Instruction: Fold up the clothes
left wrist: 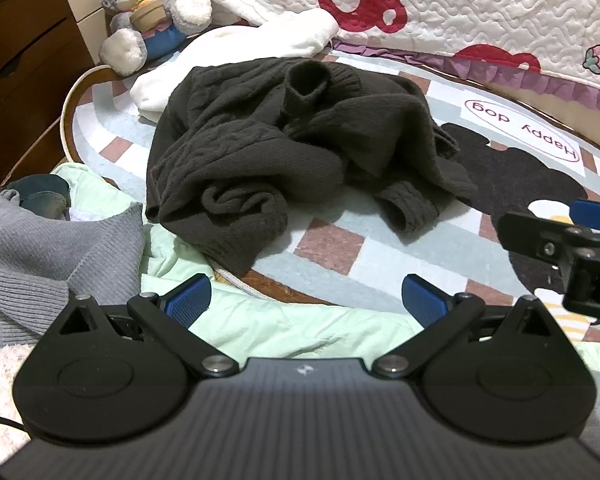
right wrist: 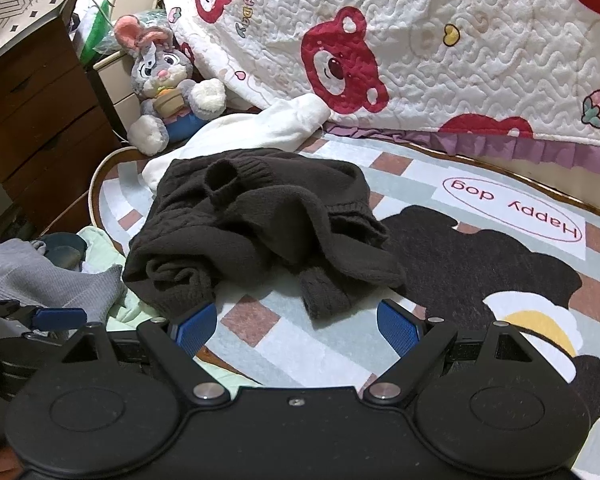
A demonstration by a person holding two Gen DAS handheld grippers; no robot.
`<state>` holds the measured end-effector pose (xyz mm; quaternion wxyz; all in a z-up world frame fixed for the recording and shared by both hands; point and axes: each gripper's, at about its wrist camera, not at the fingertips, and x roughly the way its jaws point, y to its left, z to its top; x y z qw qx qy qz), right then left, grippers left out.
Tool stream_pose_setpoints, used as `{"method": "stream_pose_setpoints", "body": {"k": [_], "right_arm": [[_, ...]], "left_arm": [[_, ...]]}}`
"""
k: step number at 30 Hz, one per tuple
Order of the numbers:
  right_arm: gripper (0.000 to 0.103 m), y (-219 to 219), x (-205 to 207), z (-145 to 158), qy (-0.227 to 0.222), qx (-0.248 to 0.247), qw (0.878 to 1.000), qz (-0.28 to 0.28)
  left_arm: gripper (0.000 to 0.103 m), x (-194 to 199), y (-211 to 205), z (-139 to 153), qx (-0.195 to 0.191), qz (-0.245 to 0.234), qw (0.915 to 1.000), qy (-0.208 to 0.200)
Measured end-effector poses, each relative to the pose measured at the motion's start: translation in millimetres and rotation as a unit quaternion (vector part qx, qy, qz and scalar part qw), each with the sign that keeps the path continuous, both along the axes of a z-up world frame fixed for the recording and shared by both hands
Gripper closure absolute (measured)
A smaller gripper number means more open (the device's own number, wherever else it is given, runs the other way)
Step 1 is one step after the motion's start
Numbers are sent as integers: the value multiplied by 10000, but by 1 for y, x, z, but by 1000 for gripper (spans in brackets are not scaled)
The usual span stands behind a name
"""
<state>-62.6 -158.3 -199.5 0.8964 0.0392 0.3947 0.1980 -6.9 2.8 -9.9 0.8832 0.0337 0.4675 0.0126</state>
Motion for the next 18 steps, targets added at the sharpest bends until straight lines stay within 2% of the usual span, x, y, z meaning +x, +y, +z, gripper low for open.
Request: {"method": "stream_pose_setpoints", "body": {"k": [3, 6, 9, 11, 13, 14, 16, 18], "right_arm": [[13, 6, -2, -7, -111, -422, 9990, 5], [13, 11, -5, -20, -183, -923, 9955, 102], [13, 7, 4, -25, 3, -999, 9947, 244], [13, 4, 13, -21, 50, -964, 9945, 406], [13, 5, 22, -13, -92, -1155, 9909, 680], [13, 7, 26, -11, -208, -1293, 9879, 834], [12, 18, 34, -16, -671, -1783, 9740, 1228], [12, 29, 44, -25, -971, -2126, 9590, 1603]], "left_arm": [[0, -3, 0, -4, 229, -120, 9996, -130], [0, -3, 5, -11, 248, -243, 9993, -127], [0, 11, 16, -13, 93, -518, 9984, -223], [0, 23, 23, -9, 91, -798, 9955, -498], [0, 36, 21, -7, 618, -1030, 9880, -974], [0, 45, 19, -7, 882, -1173, 9823, -1162], [1, 71, 17, -8, 1097, -1265, 9792, -1144], [2, 100, 23, -11, 871, -1011, 9866, -940]]}}
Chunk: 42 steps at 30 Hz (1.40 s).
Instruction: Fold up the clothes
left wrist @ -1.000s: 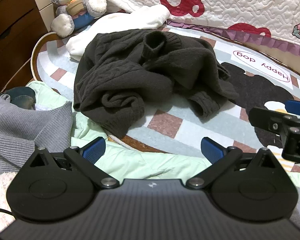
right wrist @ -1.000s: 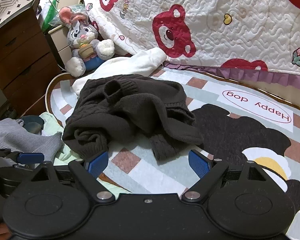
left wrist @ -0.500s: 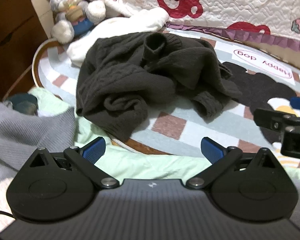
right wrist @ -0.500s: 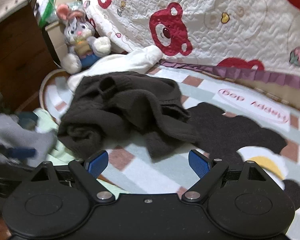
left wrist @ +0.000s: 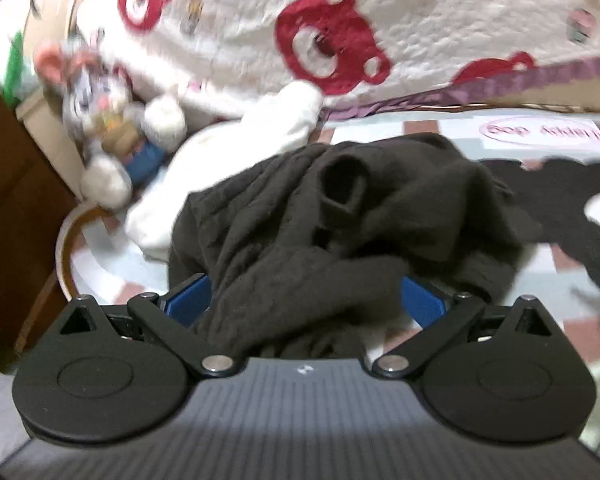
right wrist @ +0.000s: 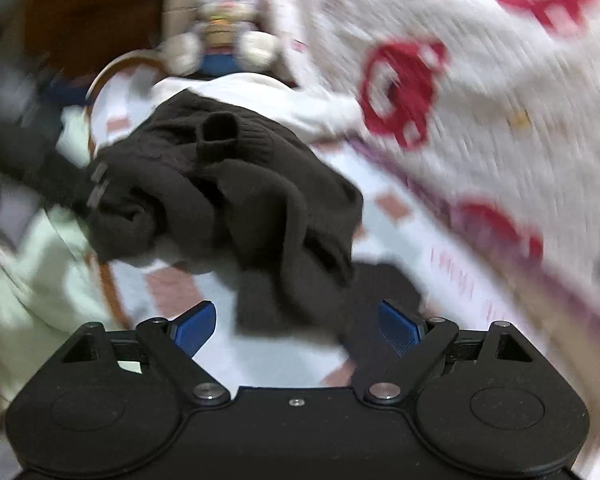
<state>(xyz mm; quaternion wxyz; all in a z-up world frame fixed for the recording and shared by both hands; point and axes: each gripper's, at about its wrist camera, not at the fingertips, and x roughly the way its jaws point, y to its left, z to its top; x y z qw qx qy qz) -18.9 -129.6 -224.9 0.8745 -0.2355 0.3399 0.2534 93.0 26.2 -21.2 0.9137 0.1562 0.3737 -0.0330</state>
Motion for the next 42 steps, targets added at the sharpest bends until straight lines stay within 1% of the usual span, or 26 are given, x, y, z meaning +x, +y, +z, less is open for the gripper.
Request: {"method": "stream_pose_setpoints", "body": {"k": [2, 5, 7, 9, 11, 12, 13, 15, 16, 17, 19, 21, 23, 26, 28, 30, 32, 33, 34, 35, 36, 38, 39, 40, 41, 42], "right_arm": [[12, 10, 10, -12, -158, -252, 9990, 331], [12, 20, 26, -19, -204, -225, 9993, 204], [12, 21, 32, -24, -182, -72, 9998, 97], [12, 19, 36, -30, -152, 53, 9998, 74], [12, 18, 45, -40, -131, 121, 9998, 54], [12, 18, 51, -48, -165, 111, 9998, 21], [12, 20, 58, -58, -241, 30, 9997, -27], [12, 24, 75, -78, -319, -421, 9981, -311], [12, 22, 85, -85, -239, -438, 9975, -495], [12, 17, 94, -88, -75, -206, 9978, -622], [12, 6, 109, -89, 313, 414, 9947, -885], [12, -4, 125, -90, 617, 932, 9869, -1165], [12, -11, 138, -93, 759, 1261, 9796, -1371], [12, -21, 158, -102, 1054, 1752, 9649, -1646], [12, -25, 170, -111, 1284, 2090, 9517, -1846], [11, -27, 180, -121, 1561, 2377, 9350, -2117], [11, -25, 185, -130, 1801, 2645, 9183, -2332], [11, -21, 185, -134, 1856, 2726, 9144, -2345], [17, -17, 184, -136, 1870, 2782, 9129, -2327], [26, -11, 180, -136, 1774, 2772, 9177, -2226], [41, -6, 177, -134, 1694, 2766, 9210, -2157], [57, -2, 172, -128, 1619, 2774, 9215, -2185], [70, -1, 170, -124, 1573, 2806, 9207, -2208], [74, -4, 167, -116, 1473, 2885, 9191, -2243], [77, -6, 159, -106, 1287, 2906, 9213, -2239], [85, -10, 152, -96, 1095, 2916, 9233, -2246]], "left_arm": [[3, 22, 10, -5, -242, 359, 9991, 35], [5, 23, 28, -23, -325, 720, 9965, -275], [5, 11, 37, -36, -284, 611, 9957, -629], [5, 3, 41, -50, 39, 444, 9962, -746], [5, 1, 38, -57, 316, 102, 9974, -638], [1, 1, 35, -58, 360, 10, 9973, -642], [0, 1, 31, -60, 406, -77, 9972, -629], [0, 3, 19, -69, 510, -354, 9972, -407], [0, 3, 16, -75, 521, -450, 9972, -295], [0, 3, 12, -81, 550, -517, 9969, -222], [0, 0, 11, -87, 792, -433, 9950, -425], [0, 1, 16, -88, 1027, -237, 9918, -719], [0, 4, 26, -86, 1081, 11, 9899, -912], [0, 16, 46, -83, 715, 273, 9933, -860], [0, 29, 57, -91, 252, 333, 9983, -407], [0, 38, 67, -101, -149, 369, 9992, 88], [0, 45, 74, -106, -458, 441, 9976, 279], [0, 49, 78, -108, -570, 506, 9966, 313], [0, 53, 82, -109, -683, 568, 9954, 352], [0, 58, 86, -111, -792, 620, 9941, 416], [0, 64, 89, -114, -863, 663, 9929, 488], [0, 73, 95, -121, -1000, 700, 9907, 595], [0, 77, 98, -123, -1092, 718, 9895, 616], [0, 78, 102, -121, -1222, 733, 9882, 562], [13, 78, 105, -118, -1355, 780, 9865, 492], [36, 78, 107, -114, -1487, 827, 9845, 422]]}}
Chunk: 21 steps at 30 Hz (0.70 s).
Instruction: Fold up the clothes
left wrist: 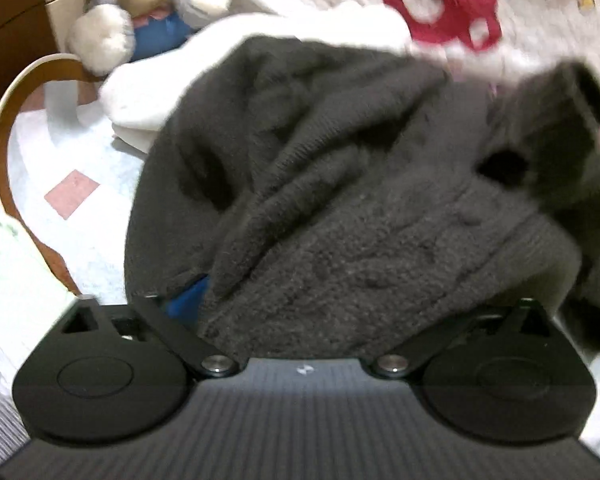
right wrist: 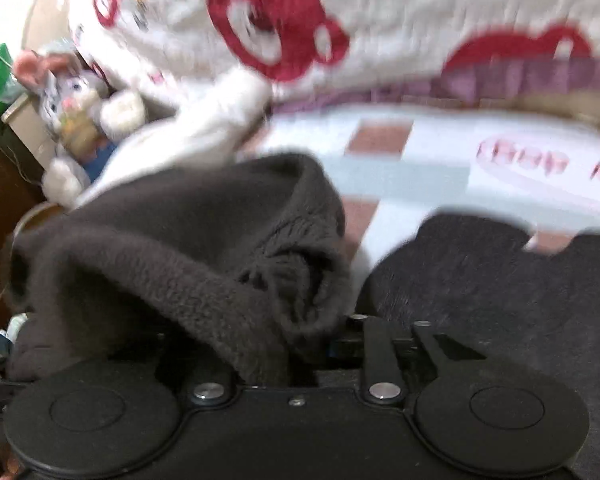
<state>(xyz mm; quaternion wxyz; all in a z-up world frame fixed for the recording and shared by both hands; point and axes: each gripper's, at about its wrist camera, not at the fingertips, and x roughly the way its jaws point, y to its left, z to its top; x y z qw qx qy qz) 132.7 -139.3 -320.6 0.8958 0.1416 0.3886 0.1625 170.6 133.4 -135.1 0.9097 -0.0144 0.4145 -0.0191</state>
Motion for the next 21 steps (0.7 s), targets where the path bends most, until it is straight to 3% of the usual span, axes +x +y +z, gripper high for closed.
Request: {"method": "stream_pose_setpoints", "body": {"k": [3, 5, 9, 17, 20, 21], "right_arm": [[85, -23, -20, 29, -458, -168, 9981, -389], [85, -44, -28, 38, -632, -301, 9955, -634], [86, -70, -39, 43, -718, -861, 9907, -771], [76, -72, -44, 16, -534, -877, 9932, -543], [62, -67, -40, 6, -420, -1035, 9923, -531], [45, -67, -37, 1, -316, -1116, 9915, -596]], "left_arm": [[56, 0, -1, 14, -168, 9, 9997, -183], [57, -1, -4, 21, -111, 49, 9996, -266], [53, -6, -12, 29, 61, 278, 9990, -339], [39, -13, -3, 27, 123, 409, 9989, -205], [37, -12, 4, 22, 38, 470, 9987, -206], [37, -12, 4, 20, 40, 471, 9986, -223]]}}
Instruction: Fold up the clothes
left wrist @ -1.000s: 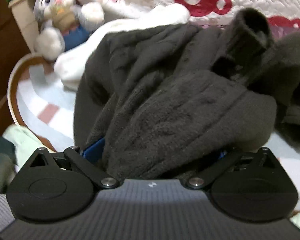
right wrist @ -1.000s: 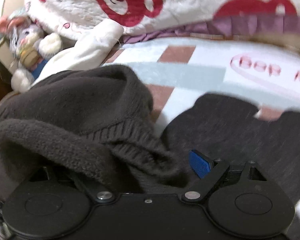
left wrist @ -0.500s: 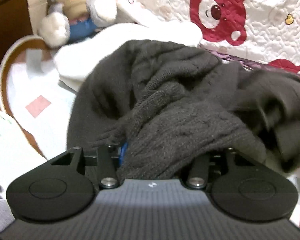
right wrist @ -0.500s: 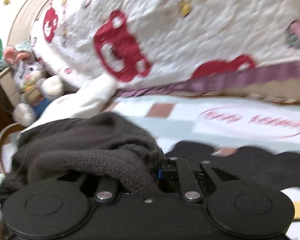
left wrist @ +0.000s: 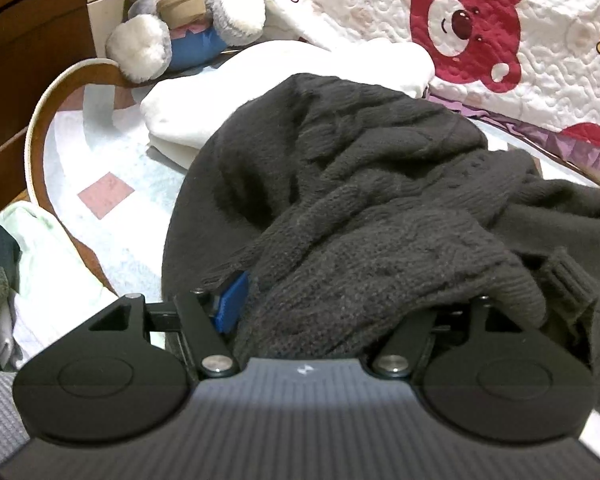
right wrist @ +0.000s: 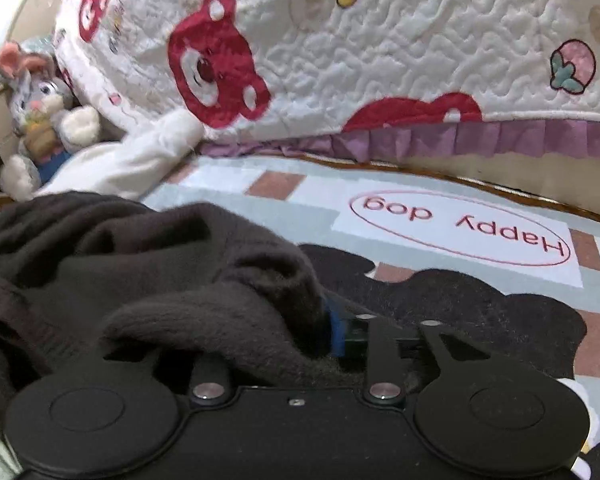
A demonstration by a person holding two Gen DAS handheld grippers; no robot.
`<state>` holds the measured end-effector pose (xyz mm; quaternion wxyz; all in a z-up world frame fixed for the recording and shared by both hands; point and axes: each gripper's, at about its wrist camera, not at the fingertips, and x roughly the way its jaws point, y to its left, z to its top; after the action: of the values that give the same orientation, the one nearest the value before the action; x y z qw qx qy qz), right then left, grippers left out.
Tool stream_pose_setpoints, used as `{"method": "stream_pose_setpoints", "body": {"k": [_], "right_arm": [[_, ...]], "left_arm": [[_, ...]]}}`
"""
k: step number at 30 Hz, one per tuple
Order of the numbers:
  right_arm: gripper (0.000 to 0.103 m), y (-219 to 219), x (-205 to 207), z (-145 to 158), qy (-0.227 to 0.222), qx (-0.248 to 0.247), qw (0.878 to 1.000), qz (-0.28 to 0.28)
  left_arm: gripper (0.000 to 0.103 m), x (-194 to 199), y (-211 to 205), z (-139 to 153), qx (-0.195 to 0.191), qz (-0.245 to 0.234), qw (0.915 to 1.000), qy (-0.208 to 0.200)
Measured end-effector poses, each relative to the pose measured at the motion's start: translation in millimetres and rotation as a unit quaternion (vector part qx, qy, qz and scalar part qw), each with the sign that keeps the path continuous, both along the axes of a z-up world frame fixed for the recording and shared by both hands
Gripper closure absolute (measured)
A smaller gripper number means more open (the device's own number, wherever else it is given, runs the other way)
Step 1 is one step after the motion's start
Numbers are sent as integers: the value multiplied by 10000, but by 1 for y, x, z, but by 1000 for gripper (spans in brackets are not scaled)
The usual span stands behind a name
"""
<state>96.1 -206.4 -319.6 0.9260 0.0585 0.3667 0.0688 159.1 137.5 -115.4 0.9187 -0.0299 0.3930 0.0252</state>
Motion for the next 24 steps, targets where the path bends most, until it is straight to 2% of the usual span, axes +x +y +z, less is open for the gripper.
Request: {"method": "stream_pose_setpoints", "body": {"k": [1, 3, 4, 5, 6, 7, 9, 12, 14, 15, 17, 20, 24], "right_arm": [[27, -1, 4, -5, 117, -94, 9998, -134], [18, -8, 14, -19, 362, -114, 9975, -593], [18, -13, 17, -24, 448, 13, 9962, -748], [21, -19, 19, -28, 471, 292, 9955, -765], [47, -24, 18, -29, 418, 564, 9951, -702], [79, -27, 14, -28, 320, 797, 9945, -604], [83, -29, 4, -20, 99, 1046, 9930, -531], [88, -35, -18, 3, -472, 1042, 9910, -701], [91, -43, -35, 24, -967, 860, 9870, -950], [97, -50, -42, 34, -1147, 729, 9850, -1063], [98, -67, -52, 54, -1367, 450, 9809, -1309], [98, -105, -65, 74, -1467, 385, 9786, -1394], [98, -139, -80, 83, -1409, 271, 9802, -1362]], "left_arm": [[37, 1, 0, -2, 44, 19, 10000, -12], [37, 2, 1, -1, 87, 162, 9998, -124], [37, 3, 2, 0, 46, 184, 9997, -161], [38, 4, 3, 0, 4, 184, 9997, -175], [44, 4, 4, 0, -36, 176, 9997, -190], [51, 3, 3, -2, -65, 132, 9997, -208], [62, -1, -3, -1, 96, 25, 9995, -286], [65, -16, -24, 12, 867, -76, 9943, -617], [67, -34, -40, 28, 1281, -198, 9858, -1067], [68, -42, -48, 34, 1468, -270, 9805, -1276], [71, -53, -65, 43, 1761, -391, 9712, -1559], [73, -58, -82, 55, 1628, -633, 9692, -1736], [74, -66, -102, 74, 1804, -800, 9583, -2066]]}}
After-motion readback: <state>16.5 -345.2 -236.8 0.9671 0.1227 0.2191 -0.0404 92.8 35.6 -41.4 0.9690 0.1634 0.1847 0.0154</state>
